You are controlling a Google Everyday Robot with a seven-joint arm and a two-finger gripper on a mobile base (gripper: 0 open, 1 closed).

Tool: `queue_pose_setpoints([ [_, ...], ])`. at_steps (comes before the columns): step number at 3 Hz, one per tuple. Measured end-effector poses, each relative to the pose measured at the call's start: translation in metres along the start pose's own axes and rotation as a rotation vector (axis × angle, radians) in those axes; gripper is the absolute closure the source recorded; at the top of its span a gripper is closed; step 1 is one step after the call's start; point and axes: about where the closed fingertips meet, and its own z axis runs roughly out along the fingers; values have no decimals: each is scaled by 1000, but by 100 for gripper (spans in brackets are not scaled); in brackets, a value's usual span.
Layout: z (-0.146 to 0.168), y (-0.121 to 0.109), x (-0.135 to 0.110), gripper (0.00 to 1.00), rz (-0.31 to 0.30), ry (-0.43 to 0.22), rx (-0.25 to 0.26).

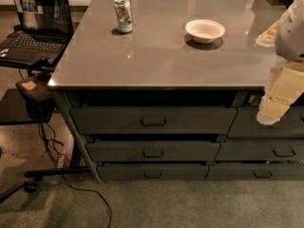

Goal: Open middle drawer

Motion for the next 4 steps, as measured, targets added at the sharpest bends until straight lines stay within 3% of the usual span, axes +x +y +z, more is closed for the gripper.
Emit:
queue_pose_setpoints([
  [1,0,0,0,0,0,0,0],
  [2,21,12,-2,0,-6,-31,-14],
  [3,74,45,-20,0,-19,-138,-72],
  [4,150,87,-55,0,-12,-257,-166],
])
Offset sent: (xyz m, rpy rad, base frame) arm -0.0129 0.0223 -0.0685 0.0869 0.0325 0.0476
